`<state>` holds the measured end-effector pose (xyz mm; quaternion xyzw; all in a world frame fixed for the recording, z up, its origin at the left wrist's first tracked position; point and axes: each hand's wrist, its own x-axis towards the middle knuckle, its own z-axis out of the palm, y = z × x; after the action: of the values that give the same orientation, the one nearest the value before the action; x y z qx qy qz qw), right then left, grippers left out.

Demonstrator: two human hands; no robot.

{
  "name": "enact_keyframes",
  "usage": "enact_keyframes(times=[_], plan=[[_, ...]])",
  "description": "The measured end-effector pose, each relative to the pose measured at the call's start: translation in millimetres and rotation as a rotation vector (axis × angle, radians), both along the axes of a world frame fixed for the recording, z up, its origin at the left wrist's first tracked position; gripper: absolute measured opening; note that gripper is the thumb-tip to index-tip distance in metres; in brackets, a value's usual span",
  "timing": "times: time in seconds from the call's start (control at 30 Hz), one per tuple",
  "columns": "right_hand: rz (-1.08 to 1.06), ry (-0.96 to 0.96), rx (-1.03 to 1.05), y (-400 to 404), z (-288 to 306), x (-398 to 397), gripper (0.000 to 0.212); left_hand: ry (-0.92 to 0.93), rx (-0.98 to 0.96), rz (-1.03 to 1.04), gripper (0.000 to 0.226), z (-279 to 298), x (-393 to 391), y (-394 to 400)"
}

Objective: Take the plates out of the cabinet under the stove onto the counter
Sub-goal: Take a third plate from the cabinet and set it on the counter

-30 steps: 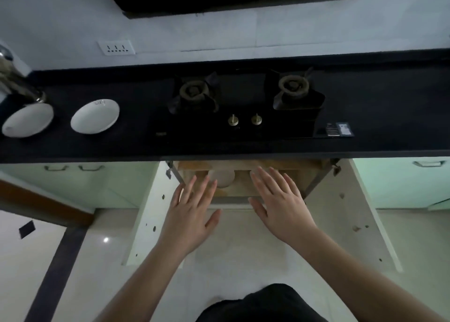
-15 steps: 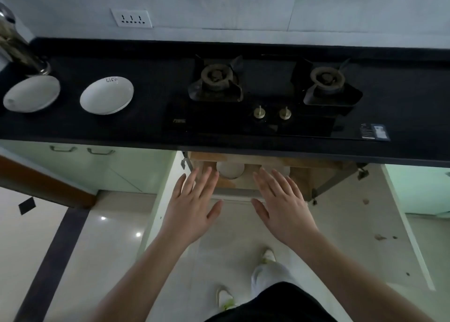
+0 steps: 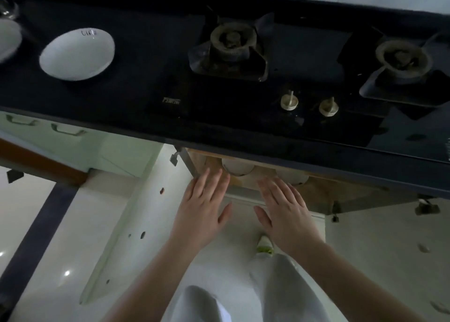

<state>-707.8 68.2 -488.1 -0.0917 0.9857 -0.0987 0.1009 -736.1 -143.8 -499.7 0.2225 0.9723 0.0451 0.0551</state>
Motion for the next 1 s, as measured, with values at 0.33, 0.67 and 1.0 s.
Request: enact_keyframes(times=[0.33, 0.67, 1.0], plan=[[0.038, -0.037, 0.037, 12.7, -168.5, -41.6, 0.061, -0.089, -0.048, 0.019, 0.065, -184.9, -29.0, 16.1], [0.041, 0.008, 0.096, 25.8, -321.5, -98.0, 0.059, -0.022, -0.030, 0.047, 0.063, -336.8, -83.7, 26.1], [0.034, 0.106, 0.111, 53.6, -432.2, -134.5, 0.058, 0.112, -0.139, -0.030, 0.063, -439.1, -128.7, 29.5]])
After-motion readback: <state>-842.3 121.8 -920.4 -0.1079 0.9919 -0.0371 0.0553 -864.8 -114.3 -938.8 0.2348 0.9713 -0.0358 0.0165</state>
